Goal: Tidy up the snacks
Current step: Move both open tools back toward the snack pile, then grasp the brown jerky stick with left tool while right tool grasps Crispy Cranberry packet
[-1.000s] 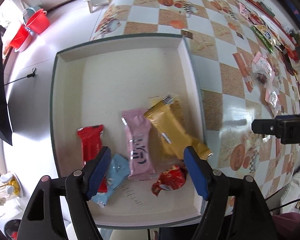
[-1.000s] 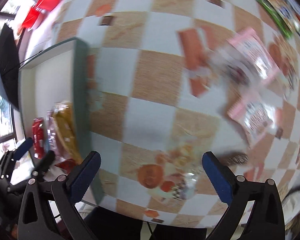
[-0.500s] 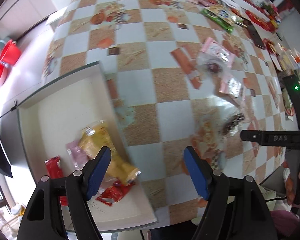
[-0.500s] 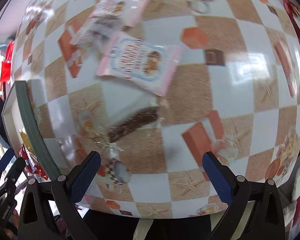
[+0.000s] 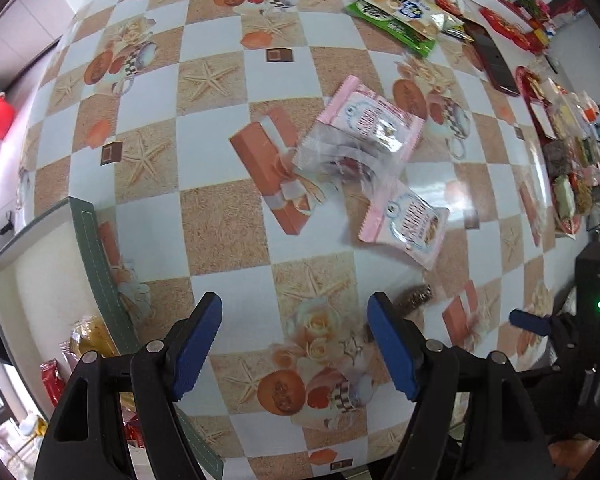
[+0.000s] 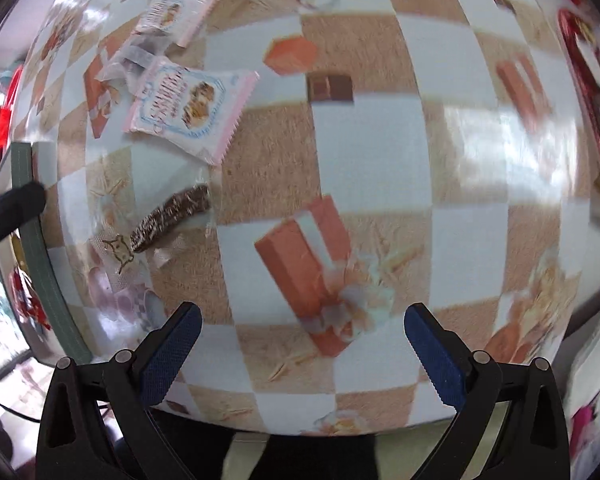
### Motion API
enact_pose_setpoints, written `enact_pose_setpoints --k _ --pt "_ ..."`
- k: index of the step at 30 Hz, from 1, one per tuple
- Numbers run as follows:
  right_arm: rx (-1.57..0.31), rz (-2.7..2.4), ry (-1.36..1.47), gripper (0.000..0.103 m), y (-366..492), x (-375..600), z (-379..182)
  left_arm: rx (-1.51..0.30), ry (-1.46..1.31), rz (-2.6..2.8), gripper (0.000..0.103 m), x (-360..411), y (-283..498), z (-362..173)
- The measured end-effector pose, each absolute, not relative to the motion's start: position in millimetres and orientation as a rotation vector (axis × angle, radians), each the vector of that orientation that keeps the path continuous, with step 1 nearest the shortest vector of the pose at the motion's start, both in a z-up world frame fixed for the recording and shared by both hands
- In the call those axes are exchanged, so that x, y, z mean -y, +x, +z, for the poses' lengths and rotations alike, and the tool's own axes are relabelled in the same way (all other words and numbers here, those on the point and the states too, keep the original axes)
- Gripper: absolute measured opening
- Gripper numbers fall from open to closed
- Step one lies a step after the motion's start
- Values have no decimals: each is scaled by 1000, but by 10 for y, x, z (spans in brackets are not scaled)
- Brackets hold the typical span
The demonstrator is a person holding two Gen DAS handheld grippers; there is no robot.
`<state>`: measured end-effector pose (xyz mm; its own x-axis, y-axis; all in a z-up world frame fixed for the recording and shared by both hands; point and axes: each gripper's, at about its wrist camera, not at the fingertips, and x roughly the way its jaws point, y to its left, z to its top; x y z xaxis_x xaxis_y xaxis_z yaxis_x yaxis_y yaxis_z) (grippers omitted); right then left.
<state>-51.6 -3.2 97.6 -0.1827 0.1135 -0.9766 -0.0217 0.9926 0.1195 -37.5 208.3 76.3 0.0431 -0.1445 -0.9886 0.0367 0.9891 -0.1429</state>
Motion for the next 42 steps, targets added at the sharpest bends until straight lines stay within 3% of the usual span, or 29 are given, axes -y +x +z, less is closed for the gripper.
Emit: enact_pose_setpoints --k 9,15,18,20,29,35,42 --pt "-1571 397 -302 102 223 -745 1039 -1552 -108 -36 78 -2395 -591 712" --pt "-1591 482 -379 98 498 -1091 781 -1547 11 -72 79 -2393 -771 707" --pt "-1556 445 -396 75 504 -1160 787 -1530 34 -109 78 -2342 -789 712" --pt "-1542 436 -389 46 559 -1040 857 -1516 99 -143 78 -2231 -796 714" --pt "-1659 232 -114 46 414 -8 784 -1329 461 -393 79 -1450 -920 779" --pt "-1711 124 17 46 -62 533 709 -1205 768 -559 79 -880 -1132 510" --pt "-1722 88 72 48 -278 675 634 -1290 674 -556 83 -860 -1025 345"
